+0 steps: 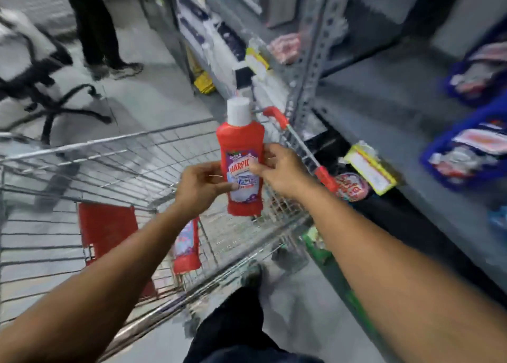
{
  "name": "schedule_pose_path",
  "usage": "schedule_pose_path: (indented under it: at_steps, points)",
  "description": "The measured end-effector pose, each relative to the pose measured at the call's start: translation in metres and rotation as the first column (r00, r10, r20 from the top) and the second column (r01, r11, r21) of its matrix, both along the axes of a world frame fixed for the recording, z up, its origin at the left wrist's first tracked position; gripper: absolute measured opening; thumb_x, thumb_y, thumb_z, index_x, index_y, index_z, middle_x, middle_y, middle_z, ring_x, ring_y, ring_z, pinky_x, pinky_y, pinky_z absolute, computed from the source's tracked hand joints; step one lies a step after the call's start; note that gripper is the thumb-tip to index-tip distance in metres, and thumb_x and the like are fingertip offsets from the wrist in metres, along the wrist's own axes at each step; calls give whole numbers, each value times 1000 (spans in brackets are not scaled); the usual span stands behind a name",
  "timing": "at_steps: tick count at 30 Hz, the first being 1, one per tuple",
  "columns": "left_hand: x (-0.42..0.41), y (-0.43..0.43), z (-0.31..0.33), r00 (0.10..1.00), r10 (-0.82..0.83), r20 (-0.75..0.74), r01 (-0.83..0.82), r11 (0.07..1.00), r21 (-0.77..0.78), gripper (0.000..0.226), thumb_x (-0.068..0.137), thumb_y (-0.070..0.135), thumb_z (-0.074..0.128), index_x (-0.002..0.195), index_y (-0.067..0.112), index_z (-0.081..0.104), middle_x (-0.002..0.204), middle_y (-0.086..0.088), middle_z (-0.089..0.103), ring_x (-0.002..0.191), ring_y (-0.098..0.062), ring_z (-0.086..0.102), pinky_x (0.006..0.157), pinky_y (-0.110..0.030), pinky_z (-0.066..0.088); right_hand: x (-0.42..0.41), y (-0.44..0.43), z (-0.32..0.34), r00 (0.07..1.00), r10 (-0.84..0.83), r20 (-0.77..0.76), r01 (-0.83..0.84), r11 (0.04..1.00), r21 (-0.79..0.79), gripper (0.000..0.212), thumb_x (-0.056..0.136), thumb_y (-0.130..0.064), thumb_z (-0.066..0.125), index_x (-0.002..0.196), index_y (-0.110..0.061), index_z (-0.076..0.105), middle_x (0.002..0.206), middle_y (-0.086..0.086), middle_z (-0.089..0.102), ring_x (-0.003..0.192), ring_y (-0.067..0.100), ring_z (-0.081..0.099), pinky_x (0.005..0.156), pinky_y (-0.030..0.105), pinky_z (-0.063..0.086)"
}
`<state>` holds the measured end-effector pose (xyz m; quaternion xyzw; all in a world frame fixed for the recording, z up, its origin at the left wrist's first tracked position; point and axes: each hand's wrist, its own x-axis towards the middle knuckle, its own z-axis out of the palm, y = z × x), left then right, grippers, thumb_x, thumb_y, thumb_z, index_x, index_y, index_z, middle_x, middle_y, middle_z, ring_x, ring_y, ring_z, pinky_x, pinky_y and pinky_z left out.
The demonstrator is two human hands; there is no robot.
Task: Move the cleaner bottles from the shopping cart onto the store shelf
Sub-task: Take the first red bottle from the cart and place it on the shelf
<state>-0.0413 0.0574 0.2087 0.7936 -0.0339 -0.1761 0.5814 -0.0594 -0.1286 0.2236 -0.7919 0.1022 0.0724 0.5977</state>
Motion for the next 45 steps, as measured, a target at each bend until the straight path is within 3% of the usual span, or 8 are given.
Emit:
schedule_pose_path:
  at_steps: [4, 9, 19, 27, 36, 40, 42, 45]
  points:
    - [-59, -52, 69, 968, -170, 183, 184, 981, -60, 35, 66, -12, 75, 94, 6, 68, 61, 26, 71, 63, 8, 65, 64, -9, 52, -93, -38, 60, 966, -155, 206, 149, 988, 48, 32, 82, -2, 67, 113, -7, 59, 98, 3, 65, 88, 15, 63, 89, 36, 54]
    - [-152, -140, 111, 854, -432, 289, 480, 869, -120, 43, 65, -20, 69, 92, 13, 64, 64, 27, 71, 66, 10, 66, 66, -5, 50, -239, -106, 103, 822, -402, 403, 420, 906, 46, 29, 77, -14, 70, 92, -36, 58, 96, -5, 68, 82, 3, 66, 84, 29, 54]
    - [-335, -340, 135, 521, -727, 447, 833, 546, -83, 52, 60, -2, 83, 105, 18, 68, 91, -7, 74, 83, -20, 70, 83, -34, 58, -494, -214, 141, 458, -726, 514, 862, 504, -55, 25, 78, -23, 69, 94, -40, 62, 110, 4, 69, 90, 3, 68, 83, 23, 54]
    - [-468, -464, 124, 469, -797, 381, 872, 486, -56, 49, 59, -1, 84, 105, 5, 66, 96, -11, 72, 81, -18, 66, 84, -37, 58, -615, -284, 137, 287, -802, 525, 957, 270, -110, 32, 87, 0, 59, 110, -22, 59, 103, -5, 66, 80, -19, 61, 73, 4, 46]
    - [-499, -495, 111, 417, -833, 364, 900, 435, -35, 56, 65, 5, 81, 117, 8, 60, 111, -14, 69, 93, -20, 65, 93, -39, 55, -647, -313, 124, 216, -818, 532, 975, 204, -83, 42, 89, -3, 58, 129, -13, 52, 113, -5, 65, 93, -14, 62, 86, 13, 51]
    - [-454, -456, 97, 395, -817, 421, 896, 444, 22, 57, 74, 15, 78, 127, 11, 55, 126, -12, 63, 115, -22, 61, 101, -40, 49, -631, -298, 121, -92, -684, 724, 995, -85, 46, 60, 81, -13, 66, 129, -41, 43, 128, 2, 54, 121, 12, 54, 104, 39, 45]
    - [-413, -420, 83, 433, -767, 474, 864, 504, 26, 51, 74, 23, 76, 122, 14, 59, 124, -10, 65, 114, -20, 62, 100, -42, 50, -608, -284, 128, -172, -490, 855, 979, -182, 92, 54, 80, -15, 66, 124, -37, 45, 126, 10, 51, 121, 30, 51, 104, 51, 40]
    - [-339, -344, 63, 559, -647, 519, 747, 665, 26, 48, 73, 39, 70, 115, 19, 63, 115, -3, 67, 104, -16, 65, 92, -39, 55, -545, -251, 142, 44, -245, 968, 999, -2, -46, 32, 83, -8, 64, 115, -13, 57, 114, -1, 52, 111, 23, 50, 102, 40, 41]
